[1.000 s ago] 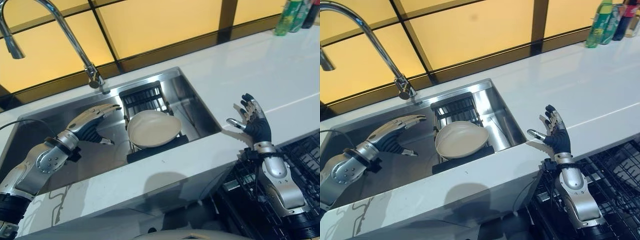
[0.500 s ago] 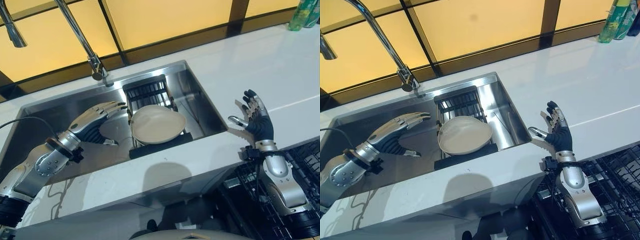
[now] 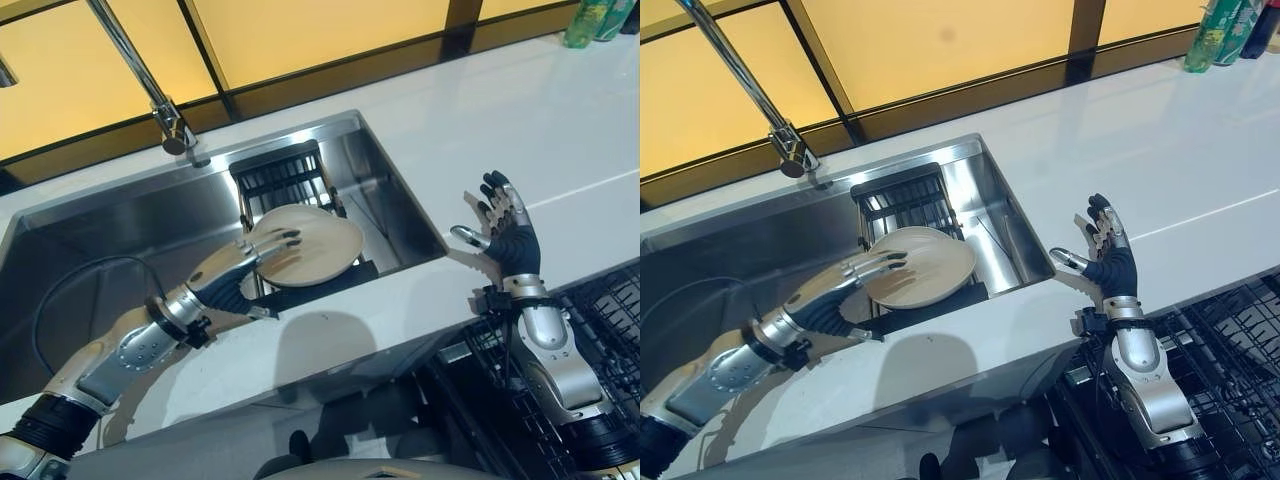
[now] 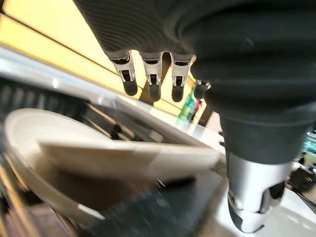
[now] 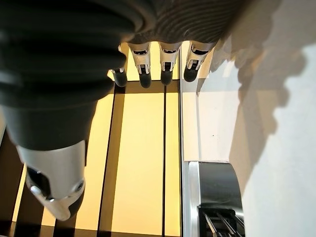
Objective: Pick up plates and place into dishwasher.
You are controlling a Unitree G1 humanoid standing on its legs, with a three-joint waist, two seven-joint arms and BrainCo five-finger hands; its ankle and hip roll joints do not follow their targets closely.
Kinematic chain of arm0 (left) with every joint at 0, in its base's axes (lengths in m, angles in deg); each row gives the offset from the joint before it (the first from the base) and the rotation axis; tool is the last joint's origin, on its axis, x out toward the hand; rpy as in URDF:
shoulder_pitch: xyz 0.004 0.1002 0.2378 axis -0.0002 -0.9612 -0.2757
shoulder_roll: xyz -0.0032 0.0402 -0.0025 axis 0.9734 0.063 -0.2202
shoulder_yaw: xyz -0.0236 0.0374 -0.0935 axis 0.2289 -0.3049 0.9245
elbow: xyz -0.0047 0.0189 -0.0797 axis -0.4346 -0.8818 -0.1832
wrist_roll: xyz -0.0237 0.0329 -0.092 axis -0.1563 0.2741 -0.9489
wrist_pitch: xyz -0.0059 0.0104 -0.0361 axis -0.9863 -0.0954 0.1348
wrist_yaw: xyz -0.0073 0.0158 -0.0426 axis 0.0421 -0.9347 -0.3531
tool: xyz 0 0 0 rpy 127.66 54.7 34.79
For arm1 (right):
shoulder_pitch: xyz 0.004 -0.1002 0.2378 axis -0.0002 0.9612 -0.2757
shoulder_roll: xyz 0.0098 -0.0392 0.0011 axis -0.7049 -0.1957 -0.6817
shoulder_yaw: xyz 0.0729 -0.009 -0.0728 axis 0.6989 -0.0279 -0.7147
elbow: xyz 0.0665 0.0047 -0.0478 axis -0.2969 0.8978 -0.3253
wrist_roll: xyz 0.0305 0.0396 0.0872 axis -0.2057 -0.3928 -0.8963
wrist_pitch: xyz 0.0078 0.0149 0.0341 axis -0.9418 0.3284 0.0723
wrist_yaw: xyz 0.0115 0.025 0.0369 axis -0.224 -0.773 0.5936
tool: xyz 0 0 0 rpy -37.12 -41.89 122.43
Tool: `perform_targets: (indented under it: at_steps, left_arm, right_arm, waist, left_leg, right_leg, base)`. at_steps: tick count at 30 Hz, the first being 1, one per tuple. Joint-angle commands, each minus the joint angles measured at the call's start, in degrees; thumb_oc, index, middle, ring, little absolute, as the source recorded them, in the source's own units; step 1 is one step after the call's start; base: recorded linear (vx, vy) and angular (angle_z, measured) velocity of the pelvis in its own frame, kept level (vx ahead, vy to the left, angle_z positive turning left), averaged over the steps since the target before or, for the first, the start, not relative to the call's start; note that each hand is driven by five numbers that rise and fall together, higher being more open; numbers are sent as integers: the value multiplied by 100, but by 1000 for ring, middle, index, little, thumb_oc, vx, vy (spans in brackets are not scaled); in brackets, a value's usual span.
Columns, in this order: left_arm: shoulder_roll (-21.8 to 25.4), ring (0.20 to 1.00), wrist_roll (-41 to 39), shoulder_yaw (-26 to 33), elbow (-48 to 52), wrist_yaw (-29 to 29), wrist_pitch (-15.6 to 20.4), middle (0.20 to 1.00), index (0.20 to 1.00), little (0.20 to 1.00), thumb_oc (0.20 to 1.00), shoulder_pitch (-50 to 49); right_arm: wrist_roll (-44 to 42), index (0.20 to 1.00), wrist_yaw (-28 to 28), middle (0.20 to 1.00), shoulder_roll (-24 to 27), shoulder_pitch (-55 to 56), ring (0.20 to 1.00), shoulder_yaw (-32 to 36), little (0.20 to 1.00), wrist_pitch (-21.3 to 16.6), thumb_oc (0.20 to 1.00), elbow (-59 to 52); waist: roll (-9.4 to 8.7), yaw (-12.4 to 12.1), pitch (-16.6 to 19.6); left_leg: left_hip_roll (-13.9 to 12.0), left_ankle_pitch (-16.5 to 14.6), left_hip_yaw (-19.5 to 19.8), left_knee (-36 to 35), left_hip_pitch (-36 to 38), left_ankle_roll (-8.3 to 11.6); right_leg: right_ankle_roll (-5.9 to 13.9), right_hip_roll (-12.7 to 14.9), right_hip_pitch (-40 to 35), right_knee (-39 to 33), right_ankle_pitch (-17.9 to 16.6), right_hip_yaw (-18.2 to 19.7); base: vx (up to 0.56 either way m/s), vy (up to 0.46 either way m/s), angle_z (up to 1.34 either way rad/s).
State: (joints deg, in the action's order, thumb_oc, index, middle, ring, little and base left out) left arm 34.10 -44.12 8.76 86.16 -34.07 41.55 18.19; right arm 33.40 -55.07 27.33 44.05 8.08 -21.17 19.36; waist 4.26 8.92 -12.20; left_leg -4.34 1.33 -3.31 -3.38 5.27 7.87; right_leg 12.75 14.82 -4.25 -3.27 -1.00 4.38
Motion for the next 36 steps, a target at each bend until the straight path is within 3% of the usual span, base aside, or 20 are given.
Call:
perform_targets:
  at_steps: [1,8,12,19,23,29,36]
  left_arm:
    - [34,1000,-312,48,-87,145,99,1000,1000,1000,1000,445]
    - [-3,1000,309,0,-168,758,29,1000,1000,1000,1000,442]
    - [107,1000,786,-105,-331,1233,-247,1000,1000,1000,1000,544]
    - [499,1000,1310,172,-694,2149,-581,1000,1000,1000,1000,637]
    - [452,1000,1564,269,-875,2407,-581,1000,1000,1000,1000,668]
    - [437,1000,2657,-205,-887,2927,-635,1000,1000,1000,1000,823]
    - [630,1000,2629,-761,-966,3121,-716,1000,1000,1000,1000,1170]
  right_arm:
    - [-21,1000,-80,1000,11,-147,1000,-257,1000,-154,1000,93]
    - [10,1000,-71,1000,-7,-114,1000,-284,1000,-147,1000,84]
    - [-35,1000,-61,1000,70,-147,1000,-294,1000,-201,1000,147]
    - [-114,1000,94,1000,137,-116,1000,-216,1000,-147,1000,123]
    - [-104,1000,205,1000,126,-111,1000,-204,1000,-116,1000,132]
    - [-112,1000,117,1000,223,-273,1000,-271,1000,-67,1000,216]
    - [-145,1000,53,1000,285,-353,1000,-358,1000,-127,1000,234]
  waist:
    - [-13,-64,77]
    - [-53,-57,44]
    - [-66,-37,8]
    - [-40,-16,51]
    - [-11,-3,82]
    - [46,50,-6]
    - [33,121,-125]
  left_leg:
    - [508,-882,-113,678,-220,-660]
    - [513,-888,-121,694,-260,-678]
    - [505,-861,-142,688,-294,-671]
    - [522,-844,-164,623,-244,-664]
    - [540,-848,-152,625,-233,-656]
    - [561,-849,-152,669,-301,-643]
    - [561,-857,-195,682,-344,-654]
  right_leg:
    - [-106,-321,877,786,28,147]
    - [-102,-317,949,815,8,172]
    - [-105,-319,969,800,-11,188]
    - [-97,-286,943,765,-12,171]
    - [-111,-265,941,789,15,154]
    - [-116,-249,1036,864,25,195]
    - [-99,-260,1103,875,6,234]
  base:
    - [0,0,0]
    - [0,0,0]
    - [-12,16,-5]
    - [11,14,-1]
    - [36,33,-1]
    - [9,23,0]
    - [0,0,0]
